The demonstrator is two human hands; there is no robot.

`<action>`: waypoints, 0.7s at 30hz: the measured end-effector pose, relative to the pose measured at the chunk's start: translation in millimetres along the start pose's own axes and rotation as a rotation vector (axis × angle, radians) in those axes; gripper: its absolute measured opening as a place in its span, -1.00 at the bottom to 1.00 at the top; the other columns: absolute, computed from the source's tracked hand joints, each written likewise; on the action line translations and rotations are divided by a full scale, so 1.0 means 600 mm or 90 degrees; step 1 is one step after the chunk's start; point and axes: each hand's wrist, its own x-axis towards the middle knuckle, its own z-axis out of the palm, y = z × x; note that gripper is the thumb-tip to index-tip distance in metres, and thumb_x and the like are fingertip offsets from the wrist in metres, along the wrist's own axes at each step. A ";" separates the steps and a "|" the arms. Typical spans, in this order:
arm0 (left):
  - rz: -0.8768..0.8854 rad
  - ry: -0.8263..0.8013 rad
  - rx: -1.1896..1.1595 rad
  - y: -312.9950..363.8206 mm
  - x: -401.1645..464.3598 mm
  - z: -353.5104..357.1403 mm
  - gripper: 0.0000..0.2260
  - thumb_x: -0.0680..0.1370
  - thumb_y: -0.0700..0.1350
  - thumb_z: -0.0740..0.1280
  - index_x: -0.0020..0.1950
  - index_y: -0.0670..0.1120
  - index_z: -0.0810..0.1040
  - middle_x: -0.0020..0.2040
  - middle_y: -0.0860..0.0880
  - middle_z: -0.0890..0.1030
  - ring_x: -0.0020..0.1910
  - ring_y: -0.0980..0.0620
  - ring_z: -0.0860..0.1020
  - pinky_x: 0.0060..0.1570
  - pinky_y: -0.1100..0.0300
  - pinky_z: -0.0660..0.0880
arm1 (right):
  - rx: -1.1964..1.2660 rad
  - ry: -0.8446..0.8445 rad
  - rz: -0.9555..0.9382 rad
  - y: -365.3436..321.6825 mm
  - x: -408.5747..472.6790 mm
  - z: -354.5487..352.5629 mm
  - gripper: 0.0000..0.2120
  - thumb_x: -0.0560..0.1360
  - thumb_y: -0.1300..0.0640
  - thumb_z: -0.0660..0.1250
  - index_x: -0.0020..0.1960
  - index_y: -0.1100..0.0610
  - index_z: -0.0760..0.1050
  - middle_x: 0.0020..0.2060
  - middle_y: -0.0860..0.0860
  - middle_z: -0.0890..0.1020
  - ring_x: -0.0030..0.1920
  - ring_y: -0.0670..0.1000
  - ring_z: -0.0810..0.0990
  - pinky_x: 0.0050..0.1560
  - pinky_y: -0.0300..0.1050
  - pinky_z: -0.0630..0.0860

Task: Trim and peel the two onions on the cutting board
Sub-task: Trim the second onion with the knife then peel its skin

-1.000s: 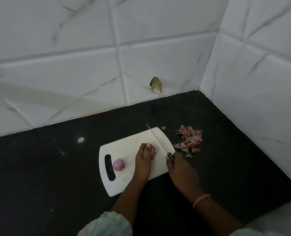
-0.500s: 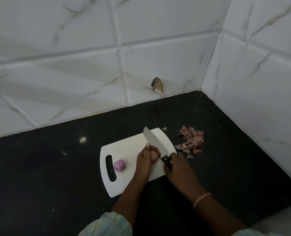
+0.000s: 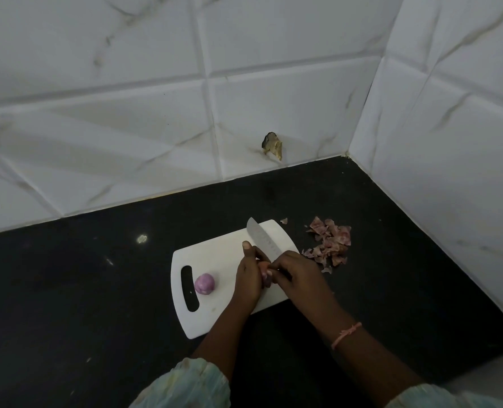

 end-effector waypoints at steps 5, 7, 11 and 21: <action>0.006 -0.003 0.015 0.000 0.002 0.000 -0.38 0.67 0.20 -0.17 -0.35 -0.09 0.42 -0.57 0.04 0.41 -0.55 0.14 0.40 -0.33 0.20 0.36 | -0.070 -0.001 -0.008 -0.006 0.005 0.002 -0.94 0.49 0.18 0.40 -0.13 0.16 0.59 -0.21 -0.01 0.59 -0.20 -0.09 0.53 -0.20 -0.20 0.44; 0.012 0.005 0.028 -0.003 0.004 0.000 -0.39 0.68 0.19 -0.17 -0.35 -0.08 0.41 -0.57 0.04 0.42 -0.54 0.14 0.41 -0.32 0.19 0.37 | -0.081 -0.012 0.001 -0.008 0.008 0.002 -0.91 0.50 0.15 0.39 -0.14 0.17 0.58 -0.22 0.00 0.59 -0.21 -0.07 0.53 -0.20 -0.14 0.48; 0.055 0.042 0.064 -0.014 0.008 -0.001 -0.36 0.70 0.15 -0.16 -0.41 -0.10 0.42 -0.56 0.01 0.47 -0.49 0.10 0.48 -0.24 0.15 0.47 | -0.077 -0.009 0.032 -0.009 0.010 0.000 -0.92 0.47 0.16 0.42 -0.17 0.16 0.61 -0.24 -0.01 0.61 -0.21 -0.08 0.54 -0.17 -0.12 0.50; 0.122 0.110 0.054 -0.028 0.001 -0.003 -0.28 0.64 0.22 -0.13 -0.25 -0.19 0.65 -0.38 -0.04 0.65 -0.30 0.08 0.63 -0.18 0.34 0.52 | 0.059 0.070 0.096 0.002 -0.013 0.006 -0.92 0.45 0.18 0.45 -0.08 0.16 0.64 -0.20 -0.05 0.67 -0.17 -0.15 0.62 -0.09 -0.19 0.58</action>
